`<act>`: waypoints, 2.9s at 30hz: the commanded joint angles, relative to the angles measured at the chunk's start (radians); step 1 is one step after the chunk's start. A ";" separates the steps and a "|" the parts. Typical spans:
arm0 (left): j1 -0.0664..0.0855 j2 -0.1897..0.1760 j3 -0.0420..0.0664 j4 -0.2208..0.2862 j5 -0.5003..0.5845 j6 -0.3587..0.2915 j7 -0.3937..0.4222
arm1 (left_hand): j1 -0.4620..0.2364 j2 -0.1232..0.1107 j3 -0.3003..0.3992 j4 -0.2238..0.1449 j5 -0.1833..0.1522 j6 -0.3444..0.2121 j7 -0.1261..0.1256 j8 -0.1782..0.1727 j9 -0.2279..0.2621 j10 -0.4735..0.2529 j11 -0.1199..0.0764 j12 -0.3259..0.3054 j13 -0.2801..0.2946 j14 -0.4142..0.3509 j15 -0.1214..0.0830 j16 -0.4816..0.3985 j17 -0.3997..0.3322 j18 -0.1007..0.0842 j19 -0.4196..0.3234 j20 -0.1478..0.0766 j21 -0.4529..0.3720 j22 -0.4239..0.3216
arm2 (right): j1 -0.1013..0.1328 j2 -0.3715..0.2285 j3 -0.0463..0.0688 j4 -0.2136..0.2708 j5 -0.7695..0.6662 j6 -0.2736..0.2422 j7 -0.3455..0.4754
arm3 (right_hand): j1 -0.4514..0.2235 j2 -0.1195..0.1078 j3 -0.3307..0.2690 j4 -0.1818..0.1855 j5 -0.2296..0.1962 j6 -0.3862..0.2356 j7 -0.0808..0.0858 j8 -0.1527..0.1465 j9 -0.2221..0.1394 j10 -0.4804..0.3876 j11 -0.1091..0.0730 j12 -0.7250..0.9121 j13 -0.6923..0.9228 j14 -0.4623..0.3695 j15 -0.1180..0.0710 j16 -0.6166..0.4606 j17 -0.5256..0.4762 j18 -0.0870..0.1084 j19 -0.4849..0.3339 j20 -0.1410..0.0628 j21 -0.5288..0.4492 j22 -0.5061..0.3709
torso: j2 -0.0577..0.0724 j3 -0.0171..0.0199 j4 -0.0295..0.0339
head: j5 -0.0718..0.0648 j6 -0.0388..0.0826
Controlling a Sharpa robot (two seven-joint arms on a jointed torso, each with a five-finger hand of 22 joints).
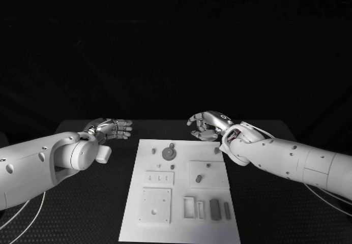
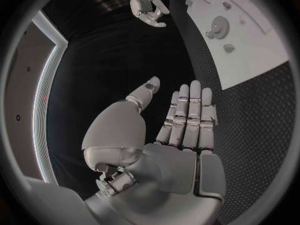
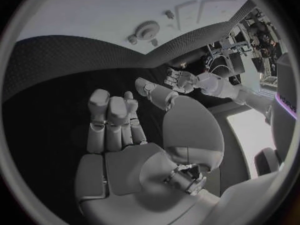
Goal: Assemble the parts on the task board
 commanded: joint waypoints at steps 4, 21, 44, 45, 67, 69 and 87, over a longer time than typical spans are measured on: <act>0.000 -0.004 0.001 -0.002 -0.005 0.013 0.015 | -0.007 -0.002 0.005 0.001 -0.003 0.003 0.006 -0.001 0.004 0.003 0.006 -0.001 0.003 -0.001 0.010 -0.008 0.002 0.020 -0.006 0.001 0.004 0.021 | 0.000 -0.062 0.000 -0.011 0.133 0.181 0.106 | -0.004 0.002 -0.159 -0.037 0.077 0.026 0.029 0.009 0.003 -0.018 0.007 0.007 0.000 -0.014 0.006 -0.004 0.006 0.045 -0.015 -0.004 0.000 0.015 | -0.002 0.0042 -0.0181 | -0.010 -0.004; -0.002 -0.003 0.001 -0.007 -0.005 0.029 0.016 | -0.008 -0.002 0.005 0.000 -0.003 0.006 0.007 -0.001 0.006 0.006 0.006 -0.001 0.005 -0.001 0.010 -0.010 0.005 0.021 -0.007 0.002 0.005 0.021 | -0.041 -0.061 0.000 -0.185 0.152 0.274 0.099 | -0.003 0.016 -0.369 -0.078 0.144 0.010 0.030 -0.005 -0.005 -0.058 0.009 -0.001 -0.010 -0.053 0.010 -0.024 0.008 0.045 -0.068 0.016 -0.024 0.013 | -0.003 0.0081 -0.0221 | -0.018 -0.010; -0.005 -0.004 0.001 -0.013 -0.006 0.037 0.013 | -0.007 -0.002 0.005 -0.002 -0.004 0.004 0.006 -0.003 0.007 0.001 0.005 -0.004 0.004 -0.001 0.011 -0.012 0.006 0.021 -0.008 0.002 0.005 0.021 | -0.095 -0.035 0.000 -0.234 0.161 0.284 0.103 | 0.039 0.018 -0.393 -0.078 0.128 -0.021 0.027 -0.020 -0.013 -0.080 0.006 -0.003 -0.014 -0.073 0.008 -0.030 0.010 0.045 -0.092 0.024 -0.039 0.013 | -0.005 0.0023 -0.0204 | -0.015 -0.018; -0.005 -0.004 0.001 -0.013 -0.006 0.036 0.012 | -0.007 -0.002 0.005 -0.002 -0.004 0.004 0.006 -0.003 0.007 0.000 0.005 -0.004 0.004 -0.001 0.011 -0.012 0.006 0.021 -0.008 0.002 0.006 0.021 | -0.096 -0.034 0.000 -0.236 0.161 0.282 0.102 | 0.040 0.019 -0.393 -0.078 0.127 -0.020 0.028 -0.020 -0.013 -0.080 0.007 -0.003 -0.014 -0.073 0.008 -0.030 0.010 0.045 -0.092 0.025 -0.039 0.013 | -0.005 0.0025 -0.0207 | -0.015 -0.018; -0.006 -0.003 0.001 -0.015 -0.006 0.039 0.011 | -0.008 -0.002 0.005 -0.002 -0.004 0.004 0.005 -0.003 0.008 0.000 0.005 -0.004 0.004 -0.001 0.011 -0.012 0.007 0.021 -0.008 0.002 0.006 0.021 | -0.110 -0.017 0.000 -0.255 0.153 0.281 0.102 | 0.071 0.062 -0.339 -0.066 0.013 0.109 0.005 0.037 0.004 -0.068 -0.014 0.009 -0.022 -0.067 -0.011 -0.020 0.016 0.045 -0.082 0.028 -0.033 0.017 | -0.006 0.0014 -0.0197 | -0.017 -0.025; -0.006 -0.003 0.001 -0.015 -0.006 0.039 0.011 | -0.008 -0.002 0.005 -0.002 -0.004 0.004 0.006 -0.003 0.008 0.000 0.005 -0.004 0.004 -0.001 0.011 -0.012 0.007 0.021 -0.008 0.002 0.006 0.021 | -0.110 -0.016 0.000 -0.255 0.152 0.281 0.101 | 0.071 0.063 -0.331 -0.065 0.006 0.120 0.001 0.041 0.006 -0.067 -0.018 0.009 -0.023 -0.067 -0.014 -0.020 0.016 0.045 -0.081 0.028 -0.033 0.017 | -0.006 0.0018 -0.0196 | -0.017 -0.024; -0.006 -0.003 0.001 -0.015 -0.006 0.040 0.010 | -0.008 -0.001 0.006 -0.002 -0.004 0.004 0.006 -0.003 0.008 0.000 0.005 -0.004 0.004 -0.001 0.011 -0.013 0.007 0.022 -0.008 0.003 0.006 0.021 | -0.113 -0.010 0.000 -0.263 0.139 0.274 0.095 | 0.070 0.077 -0.281 -0.054 -0.043 0.166 -0.014 0.053 0.012 -0.055 -0.033 0.010 -0.028 -0.060 -0.028 -0.017 0.017 0.045 -0.075 0.026 -0.026 0.017 | -0.006 0.0025 -0.0197 | -0.017 -0.026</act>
